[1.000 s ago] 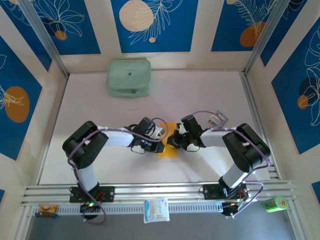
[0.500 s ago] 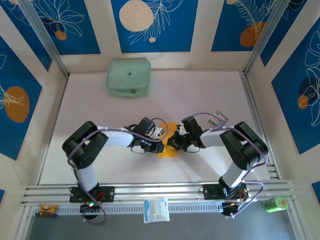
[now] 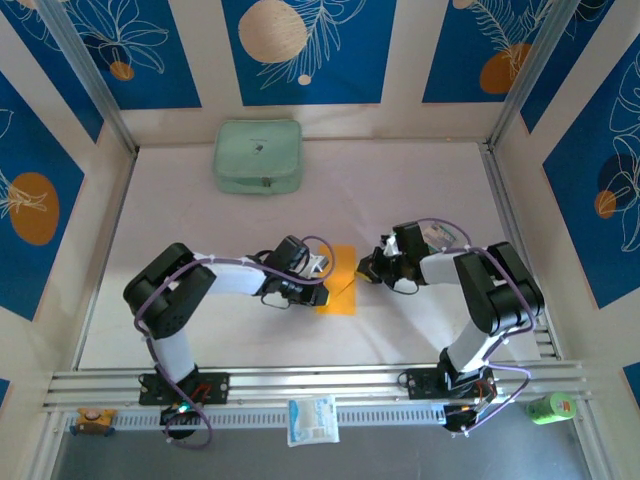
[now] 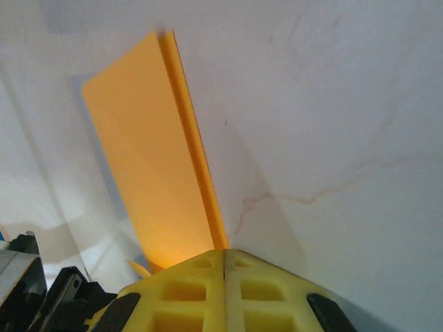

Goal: Fold a paper plane with a square sheet of paper (pick it up from the middle)
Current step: Fold the triangle a second time at the center of the table.

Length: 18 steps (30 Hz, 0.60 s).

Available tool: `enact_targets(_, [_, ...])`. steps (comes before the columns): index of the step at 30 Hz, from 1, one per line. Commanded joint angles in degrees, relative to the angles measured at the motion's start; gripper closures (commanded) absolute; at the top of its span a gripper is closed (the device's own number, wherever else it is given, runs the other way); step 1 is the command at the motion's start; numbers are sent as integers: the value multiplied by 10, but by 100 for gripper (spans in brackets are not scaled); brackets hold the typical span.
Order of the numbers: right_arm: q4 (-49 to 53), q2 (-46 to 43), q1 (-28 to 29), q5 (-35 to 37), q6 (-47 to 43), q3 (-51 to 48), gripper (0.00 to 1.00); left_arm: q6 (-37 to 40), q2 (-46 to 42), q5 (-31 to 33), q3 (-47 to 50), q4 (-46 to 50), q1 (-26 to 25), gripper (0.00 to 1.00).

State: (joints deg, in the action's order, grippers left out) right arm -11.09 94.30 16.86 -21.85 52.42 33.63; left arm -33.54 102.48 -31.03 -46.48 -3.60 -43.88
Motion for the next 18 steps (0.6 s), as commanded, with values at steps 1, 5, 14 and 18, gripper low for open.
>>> enact_targets(1, [15,-49,0,-14,-23,0,97,-17,12,25,32,48,-1,100])
enact_targets(5, [35,-102,31,3,-23,8,96,-43,8,31,42,30,-3,100])
enact_targets(14, [4,-62,116,-2,25,0,98,-55,2,37,45,20,-9,100])
enact_targets(18, [-5,-34,123,11,25,-6,99,-55,1,37,42,20,-8,100])
